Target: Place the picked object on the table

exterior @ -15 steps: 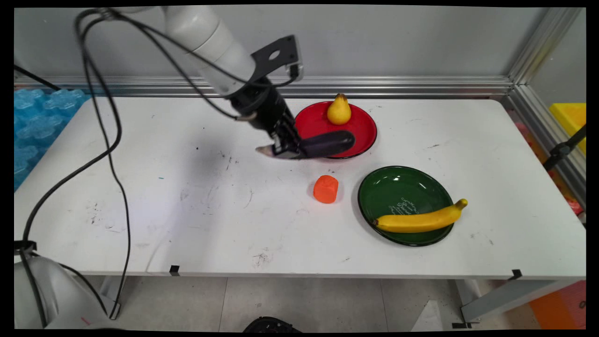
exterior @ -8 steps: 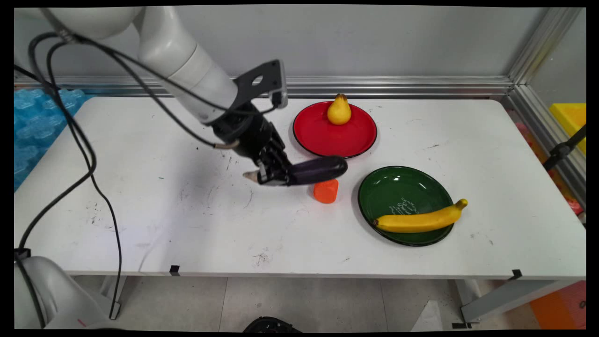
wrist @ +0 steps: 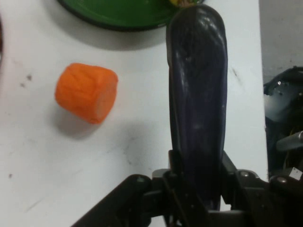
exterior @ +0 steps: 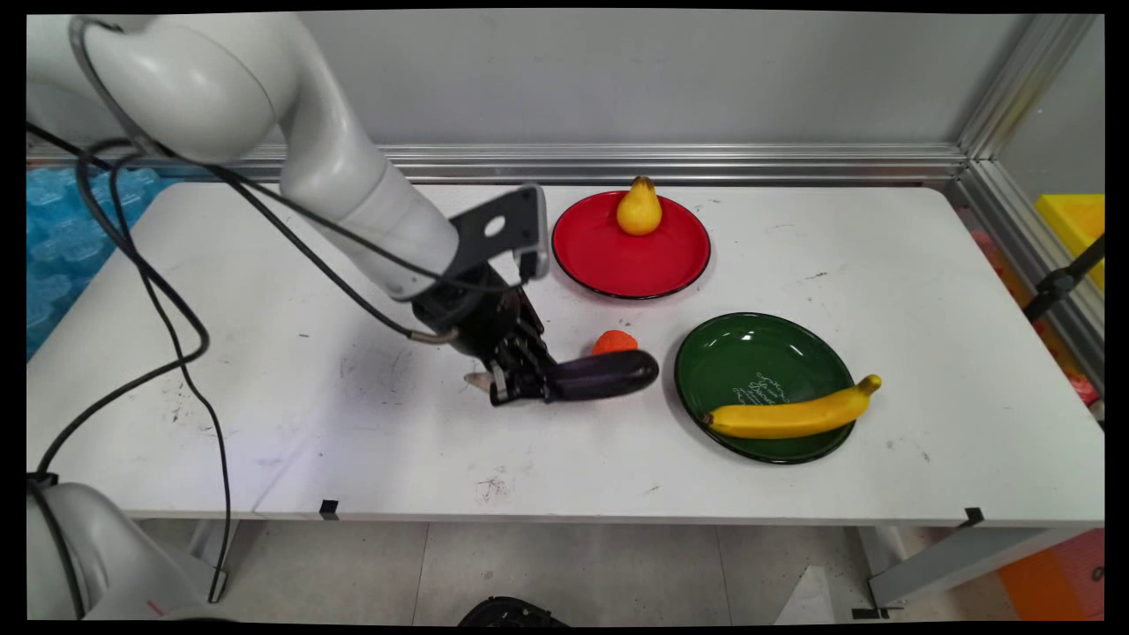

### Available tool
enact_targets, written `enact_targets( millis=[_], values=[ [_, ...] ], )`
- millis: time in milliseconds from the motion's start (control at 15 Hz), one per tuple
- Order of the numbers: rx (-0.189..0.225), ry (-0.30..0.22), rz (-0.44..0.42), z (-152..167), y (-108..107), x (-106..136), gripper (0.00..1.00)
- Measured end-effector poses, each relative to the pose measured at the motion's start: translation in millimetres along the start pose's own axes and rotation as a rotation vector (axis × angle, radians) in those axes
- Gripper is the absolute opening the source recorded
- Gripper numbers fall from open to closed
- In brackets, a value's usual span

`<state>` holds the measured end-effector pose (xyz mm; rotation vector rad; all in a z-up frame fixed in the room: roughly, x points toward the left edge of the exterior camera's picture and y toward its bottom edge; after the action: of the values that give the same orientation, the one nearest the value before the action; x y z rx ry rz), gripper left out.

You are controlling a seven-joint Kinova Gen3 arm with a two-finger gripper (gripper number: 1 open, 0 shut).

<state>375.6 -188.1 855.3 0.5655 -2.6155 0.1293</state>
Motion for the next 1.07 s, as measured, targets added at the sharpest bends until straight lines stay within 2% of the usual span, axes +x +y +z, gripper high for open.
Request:
enact_targets(
  millis=[600,1000,1067],
  values=[
    [-0.024,-0.041,0.046,64,1,-8,0.00],
    [-0.035,-0.035,0.086,90,0,-5,0.00],
    [-0.037,-0.033,0.093,92,-1,-4,1.00]
  ],
)
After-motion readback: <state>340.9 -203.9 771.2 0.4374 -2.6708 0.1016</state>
